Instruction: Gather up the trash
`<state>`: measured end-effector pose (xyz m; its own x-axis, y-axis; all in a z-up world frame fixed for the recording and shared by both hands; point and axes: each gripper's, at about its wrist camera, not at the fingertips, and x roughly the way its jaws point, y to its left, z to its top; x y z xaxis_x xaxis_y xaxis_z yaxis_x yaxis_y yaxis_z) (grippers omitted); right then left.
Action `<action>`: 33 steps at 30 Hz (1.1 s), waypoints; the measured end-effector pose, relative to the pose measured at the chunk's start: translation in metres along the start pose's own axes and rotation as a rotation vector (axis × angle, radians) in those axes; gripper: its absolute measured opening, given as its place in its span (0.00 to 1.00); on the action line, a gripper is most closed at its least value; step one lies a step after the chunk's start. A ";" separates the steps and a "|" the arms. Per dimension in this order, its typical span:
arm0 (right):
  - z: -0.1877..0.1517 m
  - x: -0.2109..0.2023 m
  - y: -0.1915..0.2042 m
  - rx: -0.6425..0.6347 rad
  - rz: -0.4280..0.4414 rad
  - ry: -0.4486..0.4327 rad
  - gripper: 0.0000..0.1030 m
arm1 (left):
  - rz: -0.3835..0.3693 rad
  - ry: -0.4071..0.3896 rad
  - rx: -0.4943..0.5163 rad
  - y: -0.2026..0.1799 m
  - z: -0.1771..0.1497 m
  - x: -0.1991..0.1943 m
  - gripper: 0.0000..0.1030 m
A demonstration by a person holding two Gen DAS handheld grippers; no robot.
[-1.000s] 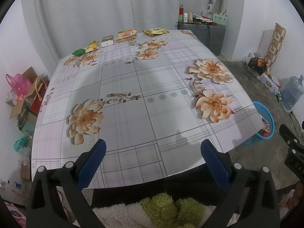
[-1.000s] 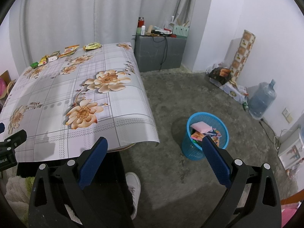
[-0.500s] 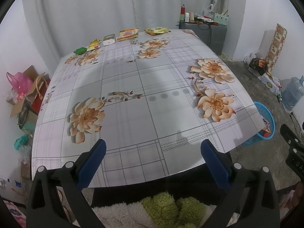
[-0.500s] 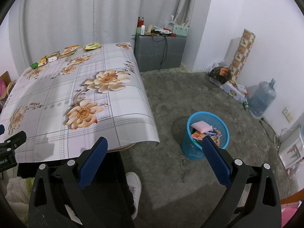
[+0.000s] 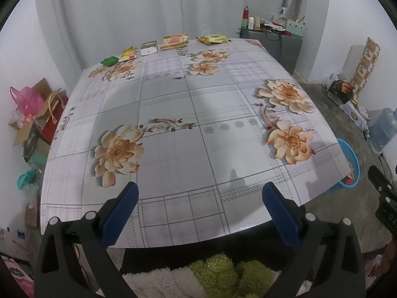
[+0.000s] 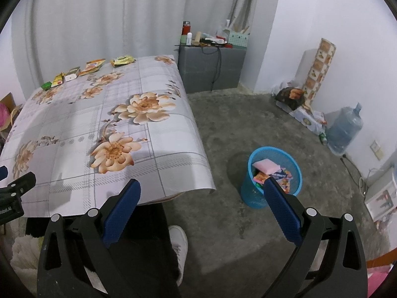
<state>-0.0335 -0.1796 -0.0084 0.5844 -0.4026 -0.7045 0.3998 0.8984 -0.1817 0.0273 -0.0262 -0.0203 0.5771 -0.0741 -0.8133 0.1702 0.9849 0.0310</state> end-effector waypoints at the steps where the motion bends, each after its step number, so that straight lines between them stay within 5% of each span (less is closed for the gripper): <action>1: 0.001 0.000 0.001 0.000 0.002 0.000 0.92 | 0.001 0.000 -0.003 0.000 0.000 0.000 0.95; 12: 0.005 -0.008 0.029 -0.008 0.009 -0.006 0.92 | 0.008 0.006 -0.031 0.007 0.003 0.001 0.95; 33: 0.004 -0.007 0.023 -0.004 0.017 -0.006 0.92 | 0.014 0.003 -0.025 0.006 0.003 0.000 0.95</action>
<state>-0.0255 -0.1567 -0.0053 0.5951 -0.3884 -0.7036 0.3870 0.9058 -0.1726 0.0305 -0.0205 -0.0182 0.5770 -0.0599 -0.8146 0.1420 0.9895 0.0278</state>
